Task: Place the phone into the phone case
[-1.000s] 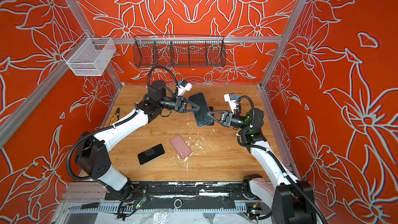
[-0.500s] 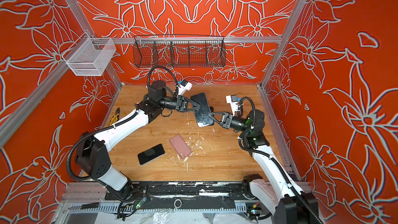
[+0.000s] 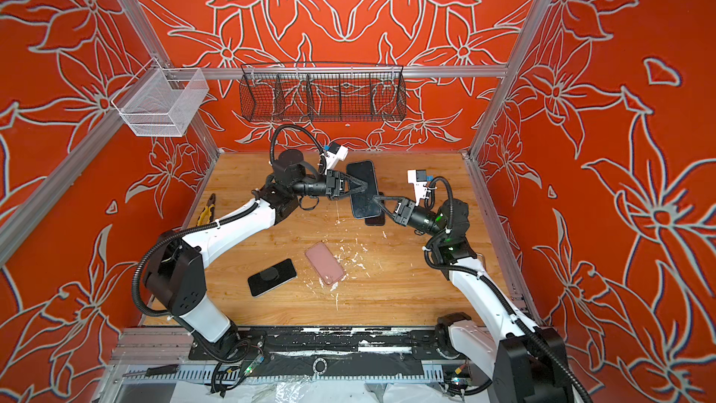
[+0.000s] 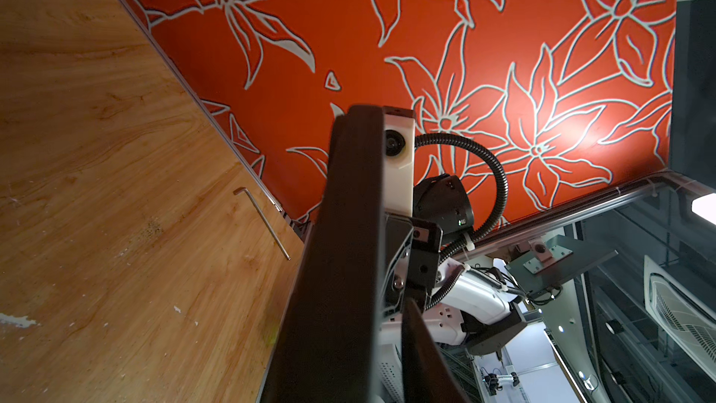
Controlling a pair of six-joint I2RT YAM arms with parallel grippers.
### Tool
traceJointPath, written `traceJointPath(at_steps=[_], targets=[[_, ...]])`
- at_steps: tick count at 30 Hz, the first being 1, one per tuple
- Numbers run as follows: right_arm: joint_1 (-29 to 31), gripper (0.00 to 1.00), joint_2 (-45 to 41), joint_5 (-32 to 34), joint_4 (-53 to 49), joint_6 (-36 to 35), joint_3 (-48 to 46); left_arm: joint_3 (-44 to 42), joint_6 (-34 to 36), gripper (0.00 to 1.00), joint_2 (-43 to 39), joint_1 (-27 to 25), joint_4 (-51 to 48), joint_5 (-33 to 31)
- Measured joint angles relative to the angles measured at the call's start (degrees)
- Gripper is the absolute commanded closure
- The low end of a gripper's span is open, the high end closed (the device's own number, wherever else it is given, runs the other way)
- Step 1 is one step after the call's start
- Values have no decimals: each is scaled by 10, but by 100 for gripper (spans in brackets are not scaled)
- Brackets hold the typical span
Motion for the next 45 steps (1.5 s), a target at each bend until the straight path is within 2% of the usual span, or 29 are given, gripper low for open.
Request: traceJointPath(at_steps=[5, 10, 11, 12, 13, 15, 20, 24, 30, 39, 45], targets=[[1, 100, 2, 17, 16, 14, -1, -2, -9, 99, 5, -7, 19, -17], [1, 100, 6, 20, 20, 19, -1, -7, -12, 100, 5, -7, 26, -26], [1, 94, 5, 20, 20, 19, -1, -7, -12, 100, 5, -7, 26, -26], [1, 81, 4, 20, 20, 19, -1, -7, -12, 100, 5, -7, 28, -26], [1, 73, 3, 21, 18, 20, -1, -7, -14, 100, 5, -7, 30, -26], [1, 63, -2, 29, 7, 15, -1, -9, -24, 100, 5, -9, 39, -25], [-2, 45, -26, 40, -39, 2, -5, -16, -39, 100, 5, -10, 61, -14], [-5, 39, -60, 46, -86, -12, -8, -17, -43, 100, 3, -10, 69, -6], [-5, 39, -71, 41, -90, -10, -16, -17, -45, 100, 2, -9, 76, -1], [-4, 63, -20, 1, 55, 61, -37, -17, -48, 100, 2, -6, 71, -3], [-4, 67, -6, -14, 124, 103, -52, -17, -47, 100, 2, -6, 68, -9]])
